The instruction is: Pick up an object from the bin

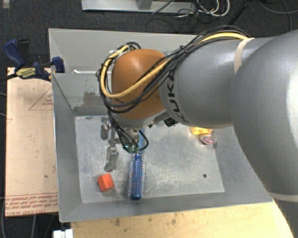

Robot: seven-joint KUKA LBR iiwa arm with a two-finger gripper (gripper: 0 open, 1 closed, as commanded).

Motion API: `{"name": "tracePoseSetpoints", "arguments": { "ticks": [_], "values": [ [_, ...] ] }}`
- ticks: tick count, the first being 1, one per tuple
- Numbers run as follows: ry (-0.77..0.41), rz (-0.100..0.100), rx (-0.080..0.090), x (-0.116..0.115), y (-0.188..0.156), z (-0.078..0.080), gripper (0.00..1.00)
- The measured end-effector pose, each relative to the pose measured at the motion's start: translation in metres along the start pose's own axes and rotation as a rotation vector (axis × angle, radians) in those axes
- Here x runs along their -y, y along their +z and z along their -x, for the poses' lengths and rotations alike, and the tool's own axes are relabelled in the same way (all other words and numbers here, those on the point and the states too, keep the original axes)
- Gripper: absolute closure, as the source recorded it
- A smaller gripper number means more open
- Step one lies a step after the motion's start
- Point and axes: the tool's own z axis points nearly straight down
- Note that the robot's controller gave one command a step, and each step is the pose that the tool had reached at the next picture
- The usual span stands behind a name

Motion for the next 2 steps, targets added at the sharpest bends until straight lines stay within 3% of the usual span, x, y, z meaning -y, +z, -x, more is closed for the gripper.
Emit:
{"name": "tracePoseSetpoints", "arguments": {
  "ticks": [1, 2],
  "values": [
    [-0.020, 0.000, 0.000, 0.012, 0.084, -0.045, 0.00],
    [0.025, 0.003, 0.009, 0.002, 0.088, -0.062, 0.00]
  ]
}}
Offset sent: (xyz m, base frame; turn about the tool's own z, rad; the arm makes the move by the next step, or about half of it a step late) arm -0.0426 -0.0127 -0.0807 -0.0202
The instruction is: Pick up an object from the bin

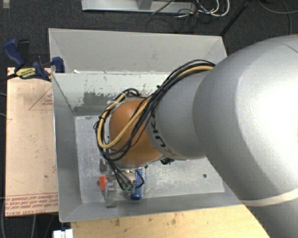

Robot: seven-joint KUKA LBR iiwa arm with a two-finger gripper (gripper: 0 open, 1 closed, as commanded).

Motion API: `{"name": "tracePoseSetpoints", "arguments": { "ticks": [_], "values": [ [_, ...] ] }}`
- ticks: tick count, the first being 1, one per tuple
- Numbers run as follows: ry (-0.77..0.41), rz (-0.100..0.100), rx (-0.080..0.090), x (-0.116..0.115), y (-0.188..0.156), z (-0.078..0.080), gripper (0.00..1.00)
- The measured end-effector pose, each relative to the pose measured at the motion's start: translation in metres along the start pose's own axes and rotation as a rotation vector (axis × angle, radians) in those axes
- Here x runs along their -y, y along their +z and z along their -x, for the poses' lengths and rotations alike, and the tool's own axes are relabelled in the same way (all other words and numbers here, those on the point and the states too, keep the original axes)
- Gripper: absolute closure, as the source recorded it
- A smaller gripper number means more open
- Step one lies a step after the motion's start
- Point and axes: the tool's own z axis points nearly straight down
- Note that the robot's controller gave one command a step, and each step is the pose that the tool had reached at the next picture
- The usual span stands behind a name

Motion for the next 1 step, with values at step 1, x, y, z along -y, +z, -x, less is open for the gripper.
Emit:
{"name": "tracePoseSetpoints", "arguments": {
  "ticks": [1],
  "values": [
    [0.003, 0.004, 0.004, -0.0009, -0.0018, 0.0015, 1.00]
  ]
}}
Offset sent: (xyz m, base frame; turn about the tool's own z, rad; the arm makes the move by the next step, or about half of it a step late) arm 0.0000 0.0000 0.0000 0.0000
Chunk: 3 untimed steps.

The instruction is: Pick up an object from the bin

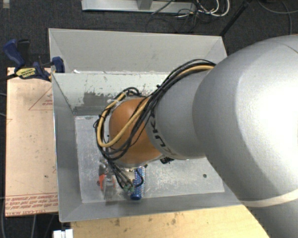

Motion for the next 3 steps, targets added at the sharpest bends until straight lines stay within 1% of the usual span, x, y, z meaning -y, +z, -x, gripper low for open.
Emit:
{"name": "tracePoseSetpoints", "arguments": {
  "ticks": [1, 2, 3],
  "values": [
    [0.045, -0.002, 0.004, 0.010, -0.180, 0.013, 1.00],
    [0.045, -0.006, -0.004, 0.010, -0.176, 0.012, 0.00],
    [0.272, -0.011, -0.012, 0.081, -0.048, 0.007, 0.00]
  ]
}}
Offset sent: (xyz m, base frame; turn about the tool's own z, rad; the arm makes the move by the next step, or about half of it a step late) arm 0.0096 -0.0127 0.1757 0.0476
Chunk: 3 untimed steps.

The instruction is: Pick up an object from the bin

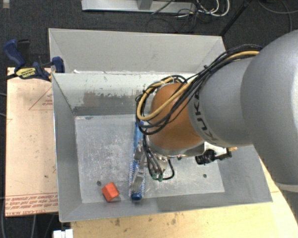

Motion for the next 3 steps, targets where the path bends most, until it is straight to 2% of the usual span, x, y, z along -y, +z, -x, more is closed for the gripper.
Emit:
{"name": "tracePoseSetpoints", "arguments": {
  "ticks": [1, 2, 3],
  "values": [
    [-0.510, 0.012, 0.017, 0.0429, 0.0446, 0.0267, 0.00],
    [-0.512, 0.013, 0.020, 0.0423, 0.0429, 0.0269, 1.00],
    [-0.510, 0.006, 0.010, 0.0469, 0.0489, 0.0245, 0.00]
  ]
}}
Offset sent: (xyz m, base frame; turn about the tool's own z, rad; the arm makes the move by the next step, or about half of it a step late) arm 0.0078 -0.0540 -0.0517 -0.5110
